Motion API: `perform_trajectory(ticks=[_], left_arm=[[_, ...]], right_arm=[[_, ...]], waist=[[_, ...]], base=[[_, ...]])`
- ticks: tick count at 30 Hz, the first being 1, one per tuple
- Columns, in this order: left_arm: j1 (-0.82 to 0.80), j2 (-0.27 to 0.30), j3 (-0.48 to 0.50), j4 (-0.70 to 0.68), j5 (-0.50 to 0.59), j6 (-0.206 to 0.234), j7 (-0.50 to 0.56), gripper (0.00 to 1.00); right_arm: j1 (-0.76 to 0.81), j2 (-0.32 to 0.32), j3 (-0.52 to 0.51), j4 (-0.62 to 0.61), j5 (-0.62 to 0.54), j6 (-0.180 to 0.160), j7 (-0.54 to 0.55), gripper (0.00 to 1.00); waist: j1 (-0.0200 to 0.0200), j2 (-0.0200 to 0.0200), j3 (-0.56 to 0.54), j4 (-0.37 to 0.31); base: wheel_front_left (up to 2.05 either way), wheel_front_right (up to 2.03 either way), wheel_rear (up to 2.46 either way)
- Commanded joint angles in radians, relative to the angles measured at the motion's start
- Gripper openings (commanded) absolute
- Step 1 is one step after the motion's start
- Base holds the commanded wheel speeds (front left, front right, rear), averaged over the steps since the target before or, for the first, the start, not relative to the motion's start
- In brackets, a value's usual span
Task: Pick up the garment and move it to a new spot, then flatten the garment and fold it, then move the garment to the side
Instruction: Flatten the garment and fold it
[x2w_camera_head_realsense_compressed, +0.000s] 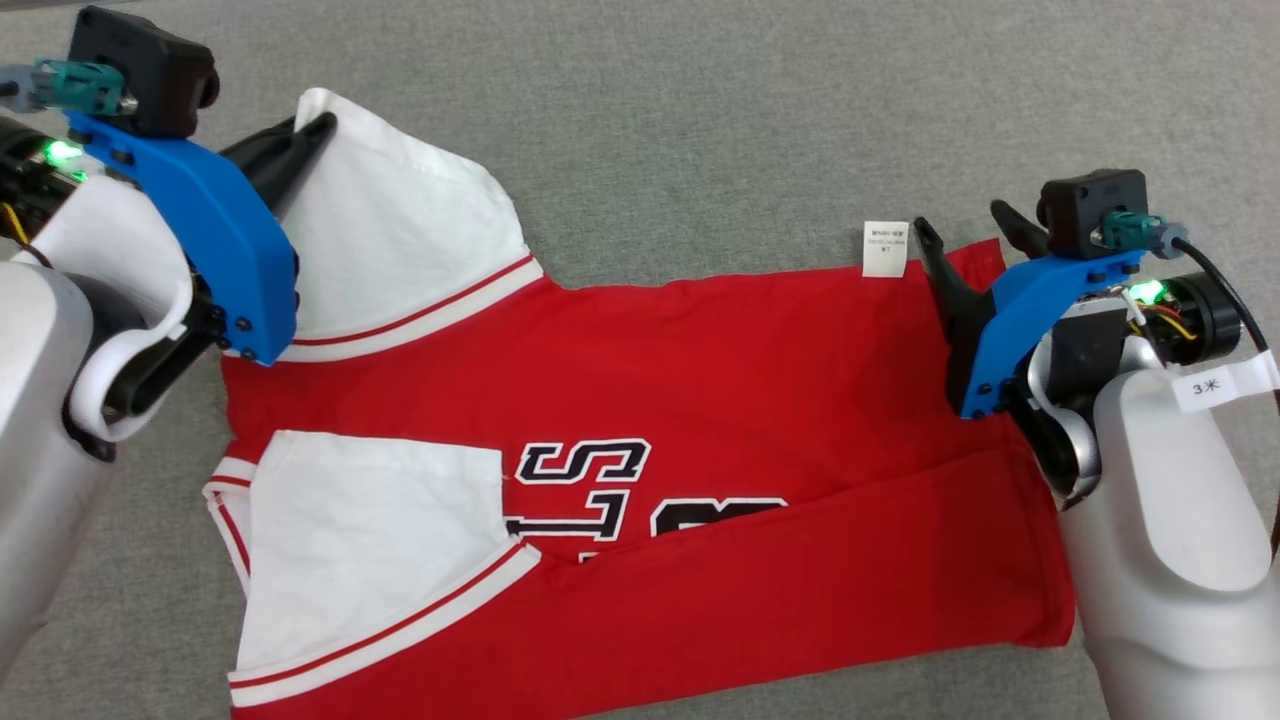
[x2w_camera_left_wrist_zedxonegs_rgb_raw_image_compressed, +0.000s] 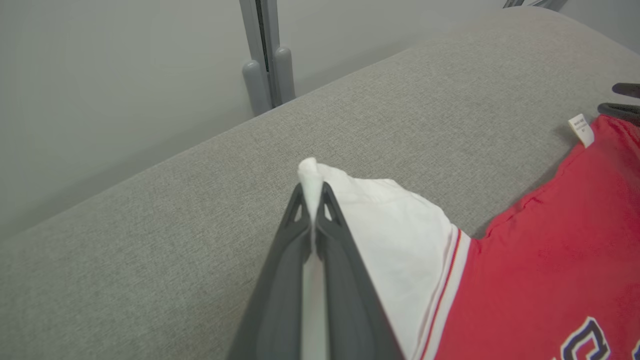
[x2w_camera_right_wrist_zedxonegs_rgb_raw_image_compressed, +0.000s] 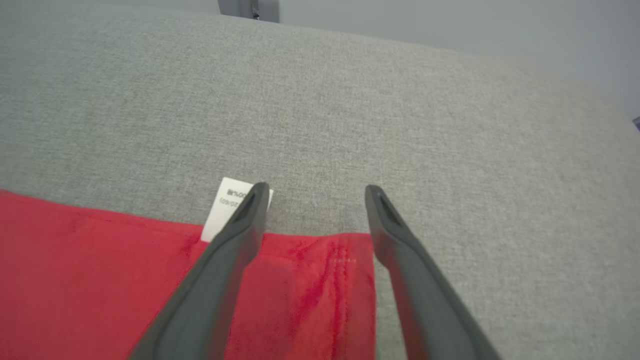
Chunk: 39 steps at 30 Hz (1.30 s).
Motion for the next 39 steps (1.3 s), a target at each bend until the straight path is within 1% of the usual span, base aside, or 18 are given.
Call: perform_trajectory(ticks=[1,7,13,14,15,16,18,19,20,21,25,29,30,32,37,39], left_arm=[[0.011,-0.007,-0.008,-0.009,-0.003,-0.001,-0.016,0.00],[0.030,-0.023,-0.036,-0.033,-0.002,-0.001,-0.056,0.00],[0.038,-0.030,-0.061,-0.047,-0.006,-0.001,-0.083,0.00],[0.039,-0.030,-0.063,-0.048,-0.006,-0.001,-0.085,0.00],[0.040,-0.030,-0.065,-0.049,-0.006,-0.001,-0.089,0.00],[0.042,-0.030,-0.066,-0.049,-0.006,-0.001,-0.093,0.00],[0.047,-0.029,-0.067,-0.048,-0.008,-0.001,-0.102,0.00],[0.049,-0.028,-0.066,-0.047,-0.009,-0.001,-0.105,0.00],[0.052,-0.028,-0.065,-0.045,-0.010,-0.001,-0.112,0.00],[0.055,-0.027,-0.065,-0.045,-0.012,-0.001,-0.119,0.00],[0.088,-0.029,-0.068,-0.051,-0.010,0.001,-0.159,0.00],[0.152,-0.034,-0.059,-0.081,-0.012,0.021,-0.228,0.00],[0.201,-0.033,-0.052,-0.105,-0.010,0.040,-0.273,0.00],[0.261,-0.029,-0.052,-0.136,-0.009,0.060,-0.318,0.00],[0.434,-0.010,-0.037,-0.207,-0.019,0.123,-0.435,0.00],[0.505,-0.018,-0.031,-0.222,-0.032,0.148,-0.483,0.00]], right_arm=[[-0.018,-0.013,-0.011,0.017,-0.015,0.000,0.017,1.00],[-0.017,-0.022,-0.056,0.061,-0.045,0.000,0.068,1.00],[0.016,-0.020,-0.094,0.076,-0.054,0.000,0.110,1.00],[0.019,-0.019,-0.102,0.078,-0.049,0.000,0.111,0.85],[0.020,-0.016,-0.106,0.081,-0.040,0.000,0.110,0.74],[0.020,-0.013,-0.111,0.084,-0.033,0.000,0.105,0.52],[0.021,-0.010,-0.115,0.092,-0.029,0.000,0.101,0.40],[0.020,-0.009,-0.119,0.094,-0.024,0.000,0.092,0.27],[0.019,-0.008,-0.120,0.096,-0.020,0.000,0.084,0.11],[0.020,-0.007,-0.121,0.097,-0.016,0.000,0.072,0.00],[0.029,-0.005,-0.143,0.108,-0.013,0.000,0.008,0.00],[0.058,-0.003,-0.156,0.108,0.004,0.000,-0.058,0.00],[0.090,-0.002,-0.154,0.097,0.016,0.000,-0.090,0.00],[0.130,-0.003,-0.159,0.081,0.033,0.000,-0.119,0.00],[0.258,-0.006,-0.192,0.002,0.047,0.000,-0.173,0.00],[0.315,-0.001,-0.207,-0.038,0.052,0.000,-0.187,0.00]], waist=[[-0.0001,0.0000,0.001,0.014],[-0.0001,0.0000,-0.008,0.040],[-0.0001,0.0000,-0.018,0.054],[-0.0001,0.0000,-0.018,0.055],[-0.0001,0.0000,-0.018,0.055],[-0.0001,0.0000,-0.018,0.056],[-0.0001,0.0000,-0.019,0.055],[-0.0001,0.0000,-0.021,0.055],[-0.0001,0.0000,-0.023,0.055],[-0.0001,0.0000,-0.026,0.055],[-0.0001,0.0000,-0.050,0.059],[-0.0001,0.0000,-0.083,0.070],[-0.0001,0.0000,-0.102,0.077],[-0.0001,0.0000,-0.122,0.085],[-0.0001,0.0000,-0.170,0.108],[-0.0001,0.0000,-0.190,0.117]], base=[[0.00,0.00,0.00],[0.00,0.00,0.00],[0.00,0.00,0.00],[0.00,0.00,0.00],[0.00,0.00,0.00],[0.00,0.00,0.00],[0.00,0.00,0.00],[0.00,0.00,0.00],[0.00,0.00,0.00],[0.00,0.00,0.00],[0.00,0.00,0.00],[0.00,0.00,0.00],[0.00,0.00,0.00],[0.00,0.00,0.00],[0.00,0.00,0.00],[0.00,0.00,0.00]])
